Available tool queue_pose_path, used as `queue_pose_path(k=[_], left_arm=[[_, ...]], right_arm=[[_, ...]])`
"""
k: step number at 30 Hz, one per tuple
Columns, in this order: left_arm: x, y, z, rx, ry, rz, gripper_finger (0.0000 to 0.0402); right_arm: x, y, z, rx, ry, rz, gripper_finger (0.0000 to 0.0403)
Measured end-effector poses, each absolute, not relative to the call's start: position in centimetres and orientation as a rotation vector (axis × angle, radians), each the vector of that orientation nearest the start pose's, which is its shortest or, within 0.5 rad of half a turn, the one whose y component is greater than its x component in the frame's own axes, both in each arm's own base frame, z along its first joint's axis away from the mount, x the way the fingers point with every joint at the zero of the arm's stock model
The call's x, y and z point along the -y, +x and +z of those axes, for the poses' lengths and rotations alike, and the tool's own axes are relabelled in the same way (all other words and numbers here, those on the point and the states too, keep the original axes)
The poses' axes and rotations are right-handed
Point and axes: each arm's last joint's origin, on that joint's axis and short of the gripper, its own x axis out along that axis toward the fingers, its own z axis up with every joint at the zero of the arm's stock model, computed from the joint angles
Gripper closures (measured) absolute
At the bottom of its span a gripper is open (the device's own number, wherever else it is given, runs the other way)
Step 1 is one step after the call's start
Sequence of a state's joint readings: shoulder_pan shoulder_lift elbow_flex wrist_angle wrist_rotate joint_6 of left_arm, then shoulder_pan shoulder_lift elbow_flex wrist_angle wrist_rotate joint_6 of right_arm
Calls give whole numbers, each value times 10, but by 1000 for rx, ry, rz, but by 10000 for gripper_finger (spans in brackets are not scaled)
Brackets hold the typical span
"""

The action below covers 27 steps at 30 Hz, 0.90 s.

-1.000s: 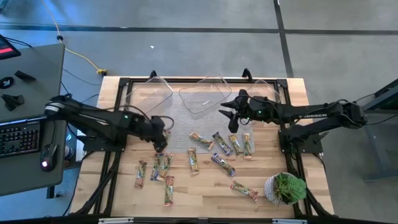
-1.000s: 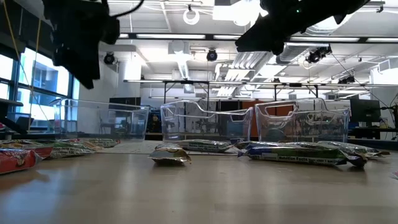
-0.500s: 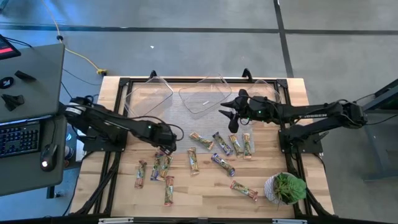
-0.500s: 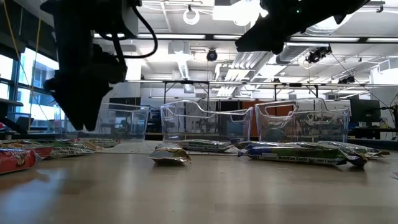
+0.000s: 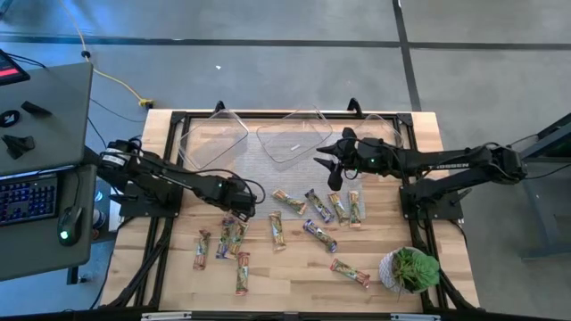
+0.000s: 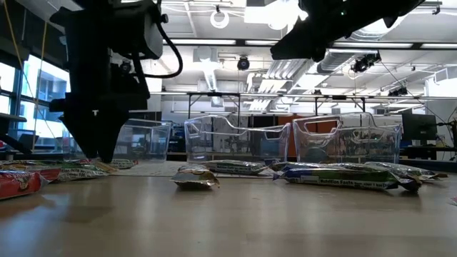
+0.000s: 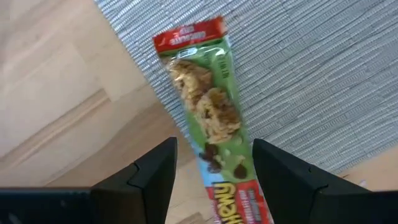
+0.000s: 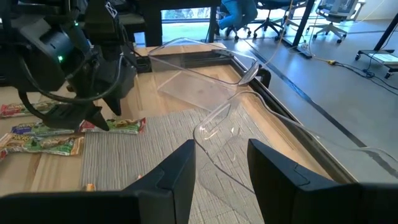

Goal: Pick and place Granola Bars by type
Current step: Put the red granola bar into the left transparent bin

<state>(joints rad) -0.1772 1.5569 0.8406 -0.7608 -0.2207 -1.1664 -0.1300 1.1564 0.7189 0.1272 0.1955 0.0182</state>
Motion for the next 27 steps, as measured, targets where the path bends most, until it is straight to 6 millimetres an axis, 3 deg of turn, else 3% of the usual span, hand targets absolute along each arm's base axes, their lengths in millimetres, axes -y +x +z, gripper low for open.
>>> queue_pose_path(k=[12,21,27], left_arm=[[38,251,144,-1242,-619,837,203],[40,252,145,-1259,-652,798,287],[41,257,158,-1293,-620,745,304]], right_arm=[[38,250,266,-314,14,-327,273],[38,249,265,-317,14,-327,273],[38,250,266,-313,15,-327,273]])
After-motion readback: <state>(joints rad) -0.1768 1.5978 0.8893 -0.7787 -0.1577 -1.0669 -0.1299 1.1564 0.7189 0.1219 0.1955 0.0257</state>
